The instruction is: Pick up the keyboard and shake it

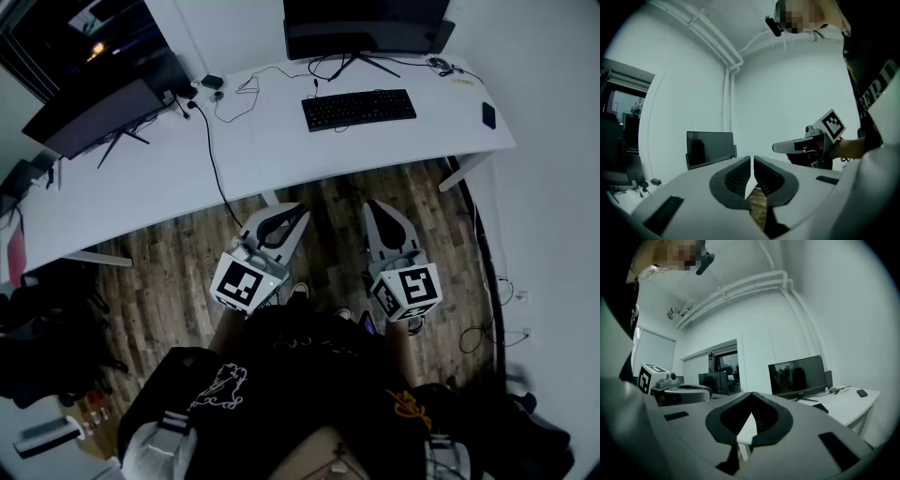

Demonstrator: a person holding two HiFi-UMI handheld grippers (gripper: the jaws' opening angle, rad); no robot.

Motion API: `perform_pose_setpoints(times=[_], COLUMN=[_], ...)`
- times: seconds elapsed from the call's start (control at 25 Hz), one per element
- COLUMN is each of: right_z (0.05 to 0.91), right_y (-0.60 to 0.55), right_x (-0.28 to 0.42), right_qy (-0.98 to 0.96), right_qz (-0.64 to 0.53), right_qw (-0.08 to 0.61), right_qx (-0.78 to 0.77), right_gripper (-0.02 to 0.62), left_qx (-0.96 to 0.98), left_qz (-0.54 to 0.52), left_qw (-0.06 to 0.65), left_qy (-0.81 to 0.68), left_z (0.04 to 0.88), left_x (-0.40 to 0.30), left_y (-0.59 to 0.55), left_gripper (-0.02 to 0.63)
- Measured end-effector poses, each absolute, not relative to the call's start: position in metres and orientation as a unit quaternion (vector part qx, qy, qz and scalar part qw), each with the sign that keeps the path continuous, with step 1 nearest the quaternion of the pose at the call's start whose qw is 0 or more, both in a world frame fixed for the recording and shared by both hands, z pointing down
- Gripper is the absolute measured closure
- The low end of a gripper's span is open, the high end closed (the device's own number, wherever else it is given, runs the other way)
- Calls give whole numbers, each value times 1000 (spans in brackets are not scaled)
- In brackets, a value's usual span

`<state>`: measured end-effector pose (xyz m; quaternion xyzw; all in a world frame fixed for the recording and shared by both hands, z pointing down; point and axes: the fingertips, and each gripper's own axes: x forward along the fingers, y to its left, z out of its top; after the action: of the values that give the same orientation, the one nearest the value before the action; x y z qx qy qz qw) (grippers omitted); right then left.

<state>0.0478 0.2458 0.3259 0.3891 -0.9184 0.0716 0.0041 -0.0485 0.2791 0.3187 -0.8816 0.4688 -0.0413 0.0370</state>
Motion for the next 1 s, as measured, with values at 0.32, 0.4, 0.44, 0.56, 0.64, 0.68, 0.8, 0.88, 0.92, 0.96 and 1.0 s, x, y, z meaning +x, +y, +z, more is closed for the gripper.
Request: perform_pose_setpoints(times=[0.32,0.4,0.44,0.56,0.64,0.68,0.8,0.88,0.92,0.96,1.0], right_z=[327,328,328,329,331,332,332,332,333,334,336], right_y=[244,242,240,235,233,232,230,229,228,228,228], right_x=[43,41,39,35,31,28,21,14,11,8,5], right_qy=[-919,-920,-920,-919,-920,-920,-916,-915,-914,-912,-911], right_qz=[72,69,68,76,80,81,86,86,87,86,84], right_qw=[12,15,16,11,4,1,-3,-5,-5,-4,-1], right_qx=[388,386,386,387,384,384,391,394,397,401,403], right_gripper=[598,598,598,598,598,598,598,598,598,598,598], left_qx=[-887,-887,-887,-887,-886,-887,-889,-891,-892,-893,-894], left_qz=[-39,-39,-39,-38,-35,-34,-31,-32,-34,-34,-34], left_qw=[37,36,35,34,33,32,28,27,28,28,27], left_qy=[459,458,459,459,460,460,457,452,450,448,447], left_z=[319,321,321,321,322,323,325,326,327,329,330], left_x=[-44,-45,-47,-54,-60,-63,-73,-81,-85,-89,-93], left_y=[272,270,268,265,265,264,262,261,261,260,260], left_gripper=[572,572,572,572,572,572,572,572,572,572,572])
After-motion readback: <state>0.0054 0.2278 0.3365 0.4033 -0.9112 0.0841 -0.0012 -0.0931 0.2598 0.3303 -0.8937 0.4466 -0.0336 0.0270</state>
